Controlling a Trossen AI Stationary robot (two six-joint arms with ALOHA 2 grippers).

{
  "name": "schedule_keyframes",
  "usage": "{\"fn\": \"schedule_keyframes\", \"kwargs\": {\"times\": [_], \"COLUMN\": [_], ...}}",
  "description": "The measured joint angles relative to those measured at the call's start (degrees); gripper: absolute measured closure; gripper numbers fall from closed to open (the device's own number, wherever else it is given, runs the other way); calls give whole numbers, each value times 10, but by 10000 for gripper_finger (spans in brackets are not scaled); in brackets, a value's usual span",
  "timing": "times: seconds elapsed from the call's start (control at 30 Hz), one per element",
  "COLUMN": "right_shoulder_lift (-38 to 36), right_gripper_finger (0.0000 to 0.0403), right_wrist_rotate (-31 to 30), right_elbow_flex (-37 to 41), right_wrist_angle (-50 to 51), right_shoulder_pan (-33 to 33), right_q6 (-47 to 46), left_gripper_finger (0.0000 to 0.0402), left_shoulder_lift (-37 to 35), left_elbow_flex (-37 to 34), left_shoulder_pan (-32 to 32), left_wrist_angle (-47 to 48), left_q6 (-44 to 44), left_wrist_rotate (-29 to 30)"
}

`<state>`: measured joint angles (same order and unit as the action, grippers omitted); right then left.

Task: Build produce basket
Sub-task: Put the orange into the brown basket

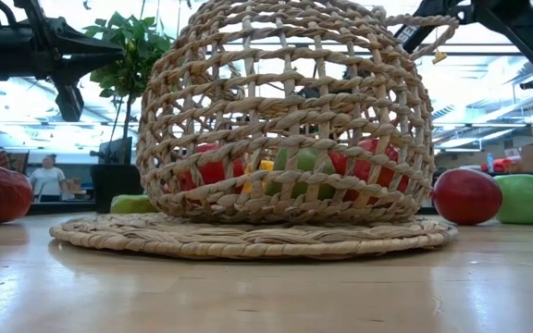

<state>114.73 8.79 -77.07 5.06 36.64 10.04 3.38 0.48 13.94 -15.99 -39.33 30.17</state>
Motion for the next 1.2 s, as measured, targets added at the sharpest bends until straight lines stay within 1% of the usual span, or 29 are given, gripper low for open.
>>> {"fn": "schedule_keyframes", "kwargs": {"times": [0.27,0.43,0.5,0.6,1.03,1.2], "right_shoulder_lift": [-15,-14,-14,-12,43,44], "right_gripper_finger": [40,11,6,6,4,7], "right_wrist_rotate": [0,1,1,3,-4,14], "right_elbow_flex": [-17,-16,-15,-14,-14,-14], "right_wrist_angle": [-31,-34,-28,-20,-14,8], "right_shoulder_pan": [2,17,22,27,25,24], "right_q6": [0,0,-5,-26,-54,-45], "left_gripper_finger": [368,369,367,365,367,366], "left_shoulder_lift": [0,0,0,0,0,0], "left_elbow_flex": [0,0,0,0,0,0], "left_shoulder_pan": [0,0,0,0,0,0], "left_wrist_angle": [0,0,0,0,0,0], "left_q6": [0,0,0,0,0,0], "left_wrist_rotate": [0,0,0,0,0,0]}}
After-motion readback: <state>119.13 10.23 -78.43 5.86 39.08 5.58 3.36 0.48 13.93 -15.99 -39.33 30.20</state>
